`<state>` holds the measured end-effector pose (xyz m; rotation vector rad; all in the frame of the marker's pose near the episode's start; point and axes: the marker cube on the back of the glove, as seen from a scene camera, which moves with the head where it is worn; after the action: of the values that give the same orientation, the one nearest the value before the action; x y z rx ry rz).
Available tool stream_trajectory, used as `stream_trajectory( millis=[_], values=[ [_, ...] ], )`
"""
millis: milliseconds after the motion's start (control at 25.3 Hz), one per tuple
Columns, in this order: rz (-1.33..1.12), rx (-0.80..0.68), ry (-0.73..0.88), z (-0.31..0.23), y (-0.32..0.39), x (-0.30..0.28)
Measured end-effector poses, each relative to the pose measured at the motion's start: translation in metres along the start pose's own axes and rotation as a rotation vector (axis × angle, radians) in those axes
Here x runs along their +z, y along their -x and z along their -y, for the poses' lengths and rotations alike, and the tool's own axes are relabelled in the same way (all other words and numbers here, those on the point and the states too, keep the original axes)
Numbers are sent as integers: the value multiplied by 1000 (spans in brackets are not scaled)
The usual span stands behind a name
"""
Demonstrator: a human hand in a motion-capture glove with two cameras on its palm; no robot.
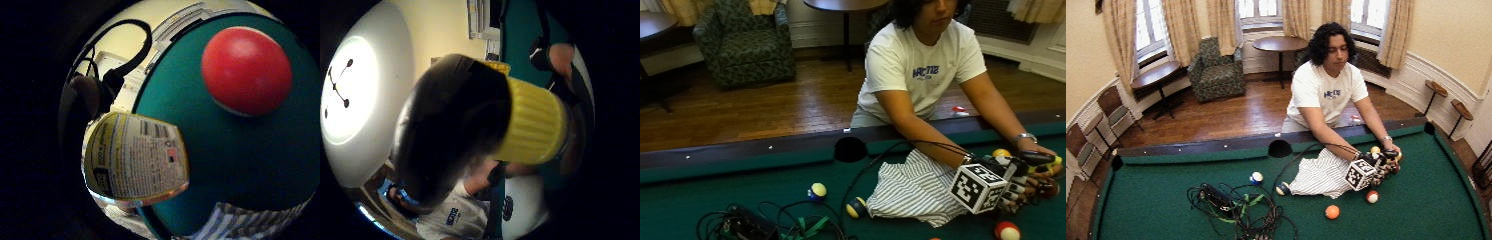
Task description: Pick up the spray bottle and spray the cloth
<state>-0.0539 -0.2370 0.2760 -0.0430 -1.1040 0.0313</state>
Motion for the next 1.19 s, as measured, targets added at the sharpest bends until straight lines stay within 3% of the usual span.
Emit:
stream_trajectory(
  millis=[237,475,870,1187],
  values=[
    [-101,22,41,-19,3,-13],
    [-375,10,45,-61,1,-50],
    [-930,117,-31,-142,-13,-128],
    [-1071,168,-180,-171,-2,-174]
  ],
)
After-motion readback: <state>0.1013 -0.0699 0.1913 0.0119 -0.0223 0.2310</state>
